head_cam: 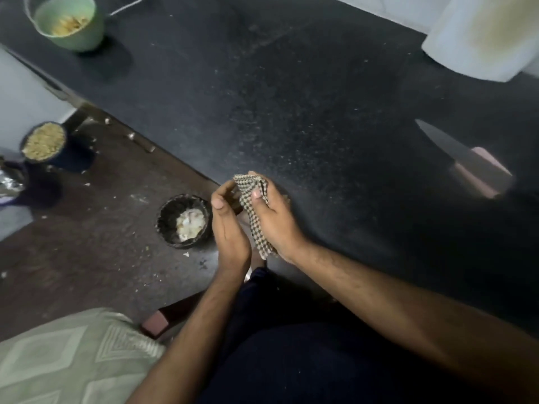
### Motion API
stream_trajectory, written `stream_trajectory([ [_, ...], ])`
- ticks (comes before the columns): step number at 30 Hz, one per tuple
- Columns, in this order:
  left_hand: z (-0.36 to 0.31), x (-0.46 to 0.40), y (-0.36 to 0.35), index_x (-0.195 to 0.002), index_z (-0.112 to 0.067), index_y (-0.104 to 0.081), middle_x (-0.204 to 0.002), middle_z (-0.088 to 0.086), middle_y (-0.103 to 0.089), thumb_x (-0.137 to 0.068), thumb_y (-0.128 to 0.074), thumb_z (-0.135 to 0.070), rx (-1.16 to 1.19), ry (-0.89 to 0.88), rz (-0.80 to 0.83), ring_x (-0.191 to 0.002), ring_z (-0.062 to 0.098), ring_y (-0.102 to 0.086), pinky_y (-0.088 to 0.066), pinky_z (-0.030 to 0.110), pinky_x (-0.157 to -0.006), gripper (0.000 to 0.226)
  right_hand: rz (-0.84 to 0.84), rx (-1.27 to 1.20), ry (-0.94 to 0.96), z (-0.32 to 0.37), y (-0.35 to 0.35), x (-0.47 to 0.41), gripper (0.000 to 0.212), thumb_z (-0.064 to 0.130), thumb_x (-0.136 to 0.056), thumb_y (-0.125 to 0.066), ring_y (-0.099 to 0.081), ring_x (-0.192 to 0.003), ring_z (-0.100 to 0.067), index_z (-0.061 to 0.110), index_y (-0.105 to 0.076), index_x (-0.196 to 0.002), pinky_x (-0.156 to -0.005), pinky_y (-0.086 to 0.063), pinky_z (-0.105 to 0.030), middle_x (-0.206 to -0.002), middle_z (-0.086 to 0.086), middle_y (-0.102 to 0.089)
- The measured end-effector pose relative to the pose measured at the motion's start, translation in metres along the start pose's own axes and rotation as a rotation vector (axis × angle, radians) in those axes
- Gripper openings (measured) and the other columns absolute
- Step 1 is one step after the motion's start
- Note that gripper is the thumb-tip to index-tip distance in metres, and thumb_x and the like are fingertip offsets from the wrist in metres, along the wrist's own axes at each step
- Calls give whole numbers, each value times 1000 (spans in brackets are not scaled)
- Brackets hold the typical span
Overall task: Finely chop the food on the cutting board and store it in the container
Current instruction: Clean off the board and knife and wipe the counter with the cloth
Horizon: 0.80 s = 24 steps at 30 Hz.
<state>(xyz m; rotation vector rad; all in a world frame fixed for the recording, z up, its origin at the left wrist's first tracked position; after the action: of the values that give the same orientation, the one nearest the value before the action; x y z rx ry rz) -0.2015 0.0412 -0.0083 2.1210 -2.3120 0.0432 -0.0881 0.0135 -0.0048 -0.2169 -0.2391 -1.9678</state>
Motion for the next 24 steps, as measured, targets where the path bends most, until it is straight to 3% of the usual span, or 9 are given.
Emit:
stream_trajectory([
  [4,-13,-12,38,-131,-16,-54,-122,-8,-62,-111,-29,-39,-91,-34,-149,-115,5,-59,-47,23,-98,40,65,-104,-150,9,-28,-13,32,38,-97,-49,-68,-109,-22,16,-62,-116,-100,-51,-52,-112,-5,-72],
  [7,-11,-24,41,-131,-10,-54,-118,-12,-63,-110,-46,-22,-104,27,-137,-109,-5,-59,-45,14,-93,25,55,-253,-205,20,-25,-18,26,30,-105,-48,-70,-106,-27,12,-62,-120,-96,-55,-52,-111,-11,-73],
  [10,-8,-39,17,-125,-6,-61,-116,3,-71,-107,-55,-17,-84,58,26,-109,11,-67,-52,25,-92,22,22,-377,-217,28,-4,-27,24,25,-107,-48,-71,-103,-34,9,-61,-118,-90,-57,-53,-109,-17,-73],
  [13,-13,-50,-17,-119,-9,-66,-113,7,-74,-106,-58,-21,-81,70,146,-107,24,-70,-56,40,-93,19,-41,-349,-228,29,33,-39,30,41,-102,-54,-73,-101,-28,15,-62,-116,-89,-58,-55,-107,-11,-74],
  [17,-17,-64,-69,-116,-13,-67,-109,3,-75,-108,-54,-22,-126,54,282,-103,23,-70,-57,47,-94,18,-11,-112,-211,30,81,-39,72,70,-74,-74,-68,-109,-12,26,-54,-126,-96,-56,-43,-119,3,-70],
  [18,-17,-66,-84,-114,-14,-67,-106,1,-75,-108,-51,-21,-135,56,319,-100,21,-70,-57,47,-92,18,-16,12,-178,32,93,-36,79,68,-69,-79,-65,-113,-8,27,-49,-130,-97,-54,-38,-124,7,-67],
  [20,-15,-67,-114,-111,-14,-68,-100,-1,-75,-109,-47,-19,-143,63,385,-95,17,-69,-57,46,-88,22,-94,230,-77,36,121,-32,75,48,-75,-84,-60,-115,-5,23,-44,-132,-96,-52,-31,-126,9,-63],
  [24,-16,-54,-173,-110,-16,-71,-103,0,-74,-109,-46,-27,-147,47,541,-99,12,-67,-54,41,-92,27,-369,528,108,59,183,-18,62,14,-86,-74,-60,-117,-13,20,-43,-140,-97,-52,-35,-129,3,-63],
])
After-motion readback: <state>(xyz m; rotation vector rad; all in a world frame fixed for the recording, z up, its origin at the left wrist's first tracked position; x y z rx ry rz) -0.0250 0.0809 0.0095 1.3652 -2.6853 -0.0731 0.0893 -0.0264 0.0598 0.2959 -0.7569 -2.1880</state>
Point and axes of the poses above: each hand's wrist, its own x-axis away from the middle knuckle, its own y-axis out of the back of the hand, z = x × y, the point moved 8 cm from there along -x, towards the middle knuckle
